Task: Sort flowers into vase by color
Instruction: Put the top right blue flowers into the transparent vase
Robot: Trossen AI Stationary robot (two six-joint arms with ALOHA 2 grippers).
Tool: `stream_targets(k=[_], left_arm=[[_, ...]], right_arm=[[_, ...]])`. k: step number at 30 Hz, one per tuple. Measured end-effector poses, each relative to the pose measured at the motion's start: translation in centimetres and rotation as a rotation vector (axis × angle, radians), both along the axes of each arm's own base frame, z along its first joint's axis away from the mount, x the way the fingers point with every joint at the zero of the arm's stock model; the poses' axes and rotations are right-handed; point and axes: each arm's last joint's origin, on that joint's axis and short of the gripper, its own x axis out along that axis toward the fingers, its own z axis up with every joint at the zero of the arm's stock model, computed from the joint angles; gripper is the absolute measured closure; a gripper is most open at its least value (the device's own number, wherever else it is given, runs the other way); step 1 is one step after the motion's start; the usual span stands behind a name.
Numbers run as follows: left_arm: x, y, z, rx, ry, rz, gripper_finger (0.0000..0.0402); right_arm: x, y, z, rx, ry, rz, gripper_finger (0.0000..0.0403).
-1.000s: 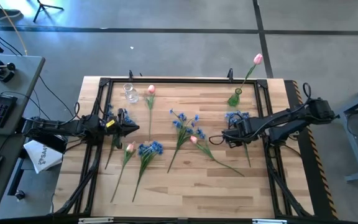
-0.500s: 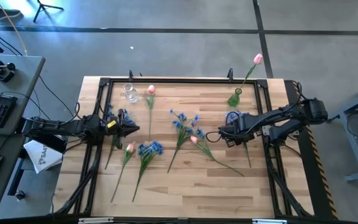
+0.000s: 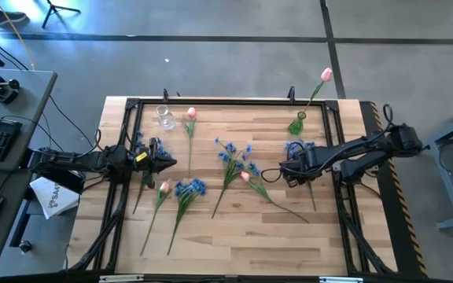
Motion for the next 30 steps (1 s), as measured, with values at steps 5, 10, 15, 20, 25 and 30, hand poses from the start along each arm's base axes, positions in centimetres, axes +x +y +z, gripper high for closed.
stream_targets(k=[5,10,15,20,25,30], left_arm=[[0.0,0.0,0.0,-0.001,0.000,0.000,0.0398],[0.0,0.0,0.0,-0.008,0.000,0.000,0.0398],[0.0,0.0,0.0,-0.008,0.000,0.000,0.0398],[0.0,0.0,0.0,-0.008,0.001,0.000,0.0398],[0.0,0.0,0.0,-0.008,0.001,0.000,0.0398],[0.0,0.0,-0.1,-0.007,0.006,0.000,0.0398]], right_arm=[[-0.8,0.4,0.4,-0.056,0.040,-0.023,0.0235],[-0.6,0.8,0.2,-0.044,0.026,-0.076,0.0198],[-0.2,0.9,-0.3,-0.038,0.027,-0.086,0.0207],[0.0,1.0,-0.9,-0.031,0.068,-0.085,0.0242],[0.2,1.1,-1.6,-0.003,0.079,-0.054,0.0268],[-0.7,1.0,-3.1,0.021,0.050,-0.052,0.0286]])
